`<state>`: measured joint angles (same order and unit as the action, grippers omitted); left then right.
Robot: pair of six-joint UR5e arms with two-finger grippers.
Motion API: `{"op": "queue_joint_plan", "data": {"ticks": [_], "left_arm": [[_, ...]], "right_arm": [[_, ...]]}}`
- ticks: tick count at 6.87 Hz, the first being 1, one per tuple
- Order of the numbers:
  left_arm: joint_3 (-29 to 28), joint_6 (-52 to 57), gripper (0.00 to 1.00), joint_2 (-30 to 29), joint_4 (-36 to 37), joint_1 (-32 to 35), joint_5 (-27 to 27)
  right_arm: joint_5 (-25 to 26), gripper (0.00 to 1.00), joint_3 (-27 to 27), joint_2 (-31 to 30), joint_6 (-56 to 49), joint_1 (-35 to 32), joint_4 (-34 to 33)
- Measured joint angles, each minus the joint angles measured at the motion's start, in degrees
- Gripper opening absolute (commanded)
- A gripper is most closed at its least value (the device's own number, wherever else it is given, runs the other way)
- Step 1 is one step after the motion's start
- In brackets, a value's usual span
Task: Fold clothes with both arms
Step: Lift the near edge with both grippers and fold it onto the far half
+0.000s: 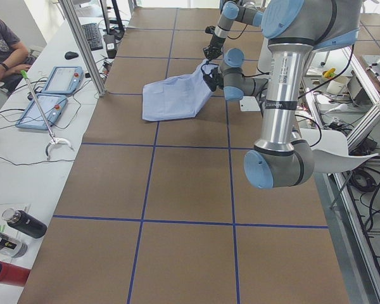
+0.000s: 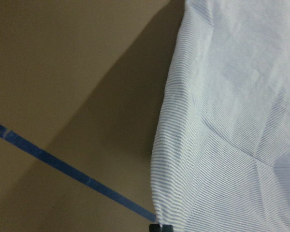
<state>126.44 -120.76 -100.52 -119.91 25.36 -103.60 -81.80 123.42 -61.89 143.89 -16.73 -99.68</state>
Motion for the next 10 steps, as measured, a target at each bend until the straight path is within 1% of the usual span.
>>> {"op": "queue_joint_plan", "data": {"ticks": [1, 2, 3, 4, 6, 7, 8, 10], "left_arm": [[-4.11, 1.71, 0.00, -5.55, 3.30, 5.29, -3.00], [-8.52, 3.36, 0.00, -9.84, 5.05, 8.92, -4.13], [-12.39, 6.26, 0.00, -12.28, 5.60, 12.19, -4.57], [-15.42, 9.29, 0.00, -13.33, 5.50, 14.61, -4.71], [-20.76, 12.85, 0.00, -14.74, 4.24, 17.24, -4.69], [-24.82, 13.56, 0.00, -16.08, 2.08, 18.00, -4.61], [-30.06, 13.82, 0.00, -17.66, -1.51, 18.66, -4.52], [-39.90, 14.01, 0.00, -19.22, -10.20, 19.98, -4.35]], "right_arm": [[-1.77, 0.00, -2.88, 2.89, -2.42, -3.90, 0.09], [-4.90, 0.00, -7.69, 7.18, -5.05, -8.15, 0.15], [-8.70, 0.00, -13.99, 11.91, -8.38, -12.54, 0.26], [-11.71, 0.00, -21.00, 15.89, -11.58, -15.93, 1.90], [-15.92, 0.00, -35.85, 22.35, -15.38, -20.22, 9.82], [-17.26, 0.00, -41.48, 24.78, -17.55, -21.40, 11.90], [-18.05, 0.00, -46.21, 26.47, -19.03, -22.01, 13.93], [-18.72, 0.00, -54.48, 28.95, -20.61, -22.61, 19.80]]}}
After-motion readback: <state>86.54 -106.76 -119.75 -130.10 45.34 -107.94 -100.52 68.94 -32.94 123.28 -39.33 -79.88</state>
